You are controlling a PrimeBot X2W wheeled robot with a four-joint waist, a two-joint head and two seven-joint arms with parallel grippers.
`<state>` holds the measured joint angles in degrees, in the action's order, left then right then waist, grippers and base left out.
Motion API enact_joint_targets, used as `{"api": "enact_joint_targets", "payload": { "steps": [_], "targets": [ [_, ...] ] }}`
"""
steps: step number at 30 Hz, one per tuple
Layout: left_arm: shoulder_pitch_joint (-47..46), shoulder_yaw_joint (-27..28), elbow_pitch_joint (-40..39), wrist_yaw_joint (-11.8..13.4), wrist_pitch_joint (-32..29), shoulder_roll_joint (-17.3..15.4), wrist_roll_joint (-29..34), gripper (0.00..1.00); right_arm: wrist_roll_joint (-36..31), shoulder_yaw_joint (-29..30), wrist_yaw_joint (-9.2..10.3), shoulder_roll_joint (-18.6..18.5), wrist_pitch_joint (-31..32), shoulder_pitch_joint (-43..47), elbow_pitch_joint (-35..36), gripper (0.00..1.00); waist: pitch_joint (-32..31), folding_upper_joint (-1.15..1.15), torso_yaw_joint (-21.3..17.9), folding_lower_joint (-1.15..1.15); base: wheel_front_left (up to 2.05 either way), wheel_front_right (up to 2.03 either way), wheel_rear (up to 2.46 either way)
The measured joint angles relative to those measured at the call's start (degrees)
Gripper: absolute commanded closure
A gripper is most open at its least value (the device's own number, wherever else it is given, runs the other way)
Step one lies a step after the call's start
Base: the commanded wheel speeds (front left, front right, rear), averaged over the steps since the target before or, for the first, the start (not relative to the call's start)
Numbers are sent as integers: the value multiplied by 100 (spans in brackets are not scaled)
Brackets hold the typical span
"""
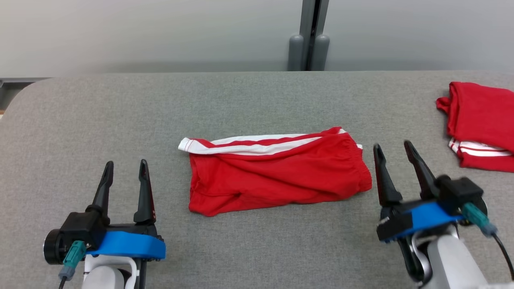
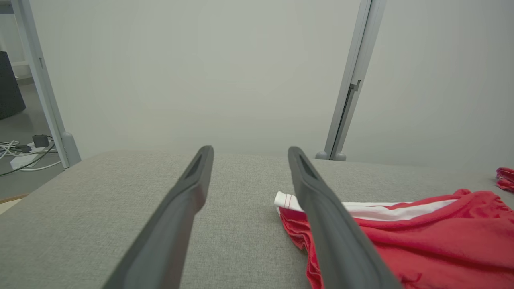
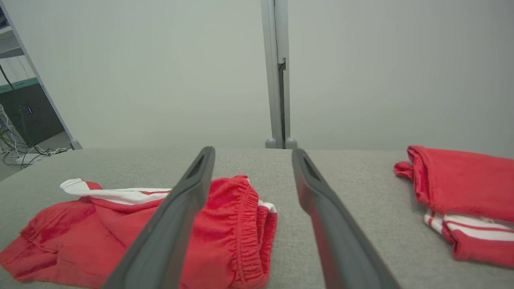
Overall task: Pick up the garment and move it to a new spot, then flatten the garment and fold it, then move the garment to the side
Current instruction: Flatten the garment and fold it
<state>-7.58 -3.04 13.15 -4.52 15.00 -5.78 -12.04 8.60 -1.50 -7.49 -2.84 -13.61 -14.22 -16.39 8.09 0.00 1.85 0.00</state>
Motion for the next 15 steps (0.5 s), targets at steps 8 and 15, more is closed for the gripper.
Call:
{"api": "enact_joint_targets", "payload": {
  "steps": [8,15],
  "targets": [
    [-223,-1,-12,-116,0,156,90,0,-350,-24,0,1,115,-1092,-1209,0,265,0,251,1,0,0,0],
    [-319,16,-29,-170,0,237,104,0,-675,411,0,0,18,-1324,-2447,0,491,0,540,2,0,0,0]
  ]
}}
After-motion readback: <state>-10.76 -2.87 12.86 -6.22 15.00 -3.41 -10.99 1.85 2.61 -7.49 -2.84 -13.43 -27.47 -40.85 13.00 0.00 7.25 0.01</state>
